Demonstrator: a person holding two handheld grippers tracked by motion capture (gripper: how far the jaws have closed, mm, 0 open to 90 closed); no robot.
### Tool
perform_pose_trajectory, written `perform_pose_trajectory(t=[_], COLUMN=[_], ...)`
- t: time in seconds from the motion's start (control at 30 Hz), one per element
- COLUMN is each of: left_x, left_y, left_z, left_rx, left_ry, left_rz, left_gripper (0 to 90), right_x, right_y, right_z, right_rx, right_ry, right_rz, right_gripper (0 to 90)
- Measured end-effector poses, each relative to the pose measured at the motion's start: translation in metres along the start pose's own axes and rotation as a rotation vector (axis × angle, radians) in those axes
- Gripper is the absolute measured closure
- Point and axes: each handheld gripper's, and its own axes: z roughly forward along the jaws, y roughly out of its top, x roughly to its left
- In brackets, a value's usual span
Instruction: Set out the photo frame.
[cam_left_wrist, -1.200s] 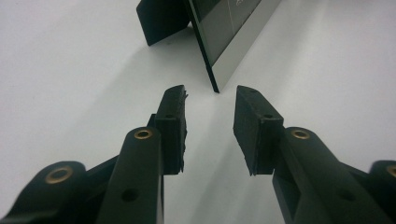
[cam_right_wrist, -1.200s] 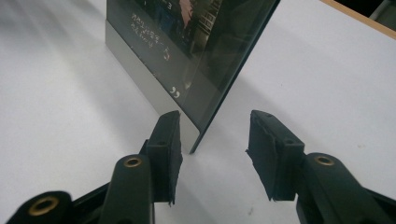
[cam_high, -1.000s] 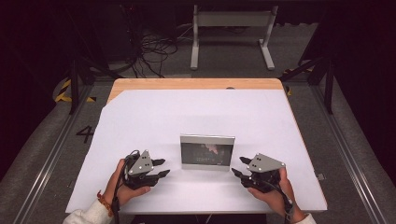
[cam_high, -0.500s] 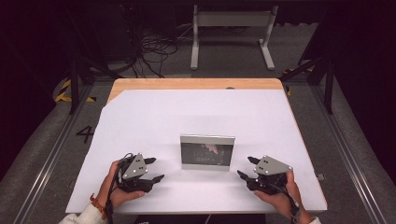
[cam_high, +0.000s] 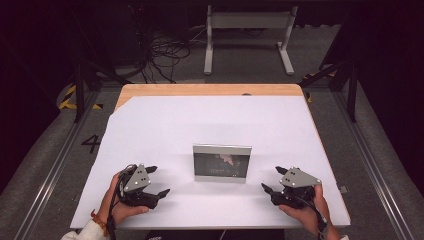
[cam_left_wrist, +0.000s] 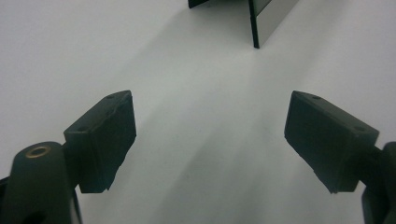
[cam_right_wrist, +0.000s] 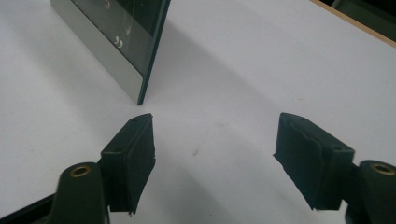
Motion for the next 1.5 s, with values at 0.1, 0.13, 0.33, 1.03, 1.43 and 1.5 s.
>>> perform_pose_trajectory(t=[0.1, 0.13, 0.33, 1.03, 1.43, 1.5], left_x=[0.002, 0.003, 0.008, 0.009, 0.01, 0.01], left_y=[-0.003, -0.005, -0.013, -0.02, -0.019, -0.019], left_z=[-0.001, -0.002, -0.005, -0.009, -0.007, -0.006], left_rx=[-0.006, -0.008, -0.01, -0.05, -0.054, -0.052], left_ry=[0.009, 0.01, 0.018, 0.033, 0.038, 0.036], left_rz=[-0.009, -0.02, -0.058, -0.118, -0.114, -0.114], left_gripper=[15.3, 14.7, 11.9, 9.4, 8.8, 8.8], right_x=[-0.002, -0.003, -0.007, -0.01, -0.011, -0.01], right_y=[-0.002, -0.003, -0.009, -0.02, -0.02, -0.021], right_z=[0.0, 0.0, -0.001, 0.003, 0.004, 0.005], right_rx=[0.001, 0.002, 0.0, -0.013, -0.019, -0.018], right_ry=[-0.004, -0.008, -0.021, -0.034, -0.042, -0.045], right_rz=[0.013, 0.018, 0.032, 0.05, 0.057, 0.055], right_gripper=[25.4, 24.6, 20.8, 16.7, 16.6, 16.6])
